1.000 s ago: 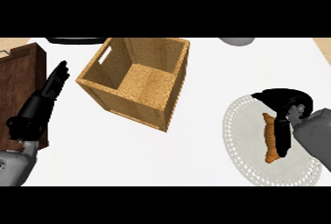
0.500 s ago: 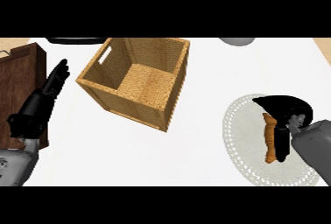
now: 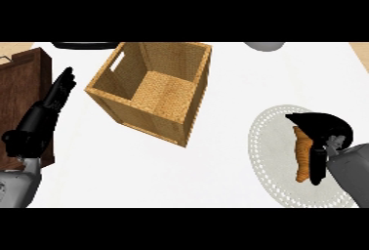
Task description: Pick the croissant from the placemat and place it in the basket
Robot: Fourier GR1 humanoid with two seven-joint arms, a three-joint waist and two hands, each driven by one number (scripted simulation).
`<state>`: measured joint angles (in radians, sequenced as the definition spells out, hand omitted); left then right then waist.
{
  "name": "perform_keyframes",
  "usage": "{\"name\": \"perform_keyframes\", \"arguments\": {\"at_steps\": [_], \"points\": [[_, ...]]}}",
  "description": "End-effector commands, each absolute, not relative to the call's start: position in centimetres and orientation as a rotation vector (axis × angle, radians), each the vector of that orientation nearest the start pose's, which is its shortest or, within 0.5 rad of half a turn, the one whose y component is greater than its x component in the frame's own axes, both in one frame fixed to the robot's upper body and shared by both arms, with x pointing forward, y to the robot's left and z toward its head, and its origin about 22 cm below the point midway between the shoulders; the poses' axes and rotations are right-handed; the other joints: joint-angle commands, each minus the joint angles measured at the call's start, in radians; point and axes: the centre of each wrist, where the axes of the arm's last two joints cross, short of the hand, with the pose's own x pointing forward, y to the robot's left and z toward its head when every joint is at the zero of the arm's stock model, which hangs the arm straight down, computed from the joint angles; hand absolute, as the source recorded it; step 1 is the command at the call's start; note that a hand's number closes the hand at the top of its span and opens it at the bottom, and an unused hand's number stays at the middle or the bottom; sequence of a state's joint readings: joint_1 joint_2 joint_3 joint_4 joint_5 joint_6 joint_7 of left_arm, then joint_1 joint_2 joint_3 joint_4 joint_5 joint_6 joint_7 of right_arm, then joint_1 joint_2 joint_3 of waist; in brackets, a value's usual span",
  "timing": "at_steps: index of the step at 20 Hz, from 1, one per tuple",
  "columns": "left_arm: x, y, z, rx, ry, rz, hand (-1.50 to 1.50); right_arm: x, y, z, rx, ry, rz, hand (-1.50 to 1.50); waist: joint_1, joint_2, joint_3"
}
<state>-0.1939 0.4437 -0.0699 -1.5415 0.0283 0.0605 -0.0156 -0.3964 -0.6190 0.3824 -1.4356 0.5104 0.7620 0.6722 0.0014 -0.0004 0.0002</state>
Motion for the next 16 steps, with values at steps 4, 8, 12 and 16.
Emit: {"name": "perform_keyframes", "arguments": {"at_steps": [4, 8, 12, 16], "points": [[30.1, 30.0, 8.3, 0.333, -1.733, -0.373, 0.00, 31.4, -28.9, 7.0, -0.712, -0.443, 1.457, -1.50, -0.001, 0.001, 0.000], [27.4, 29.2, 7.0, 0.285, -1.724, -0.376, 0.00, 32.7, -27.6, 5.5, -0.727, -0.431, 1.425, -1.50, 0.006, 0.000, 0.000], [27.8, 29.5, 7.3, 0.286, -1.729, -0.376, 0.00, 30.7, -28.4, 4.5, -0.733, -0.426, 1.421, -1.50, 0.001, 0.000, 0.000], [28.7, 28.7, 6.4, 0.310, -1.726, -0.382, 0.00, 31.8, -29.3, 4.5, -0.731, -0.414, 1.439, -1.50, 0.002, 0.001, 0.000]]}}
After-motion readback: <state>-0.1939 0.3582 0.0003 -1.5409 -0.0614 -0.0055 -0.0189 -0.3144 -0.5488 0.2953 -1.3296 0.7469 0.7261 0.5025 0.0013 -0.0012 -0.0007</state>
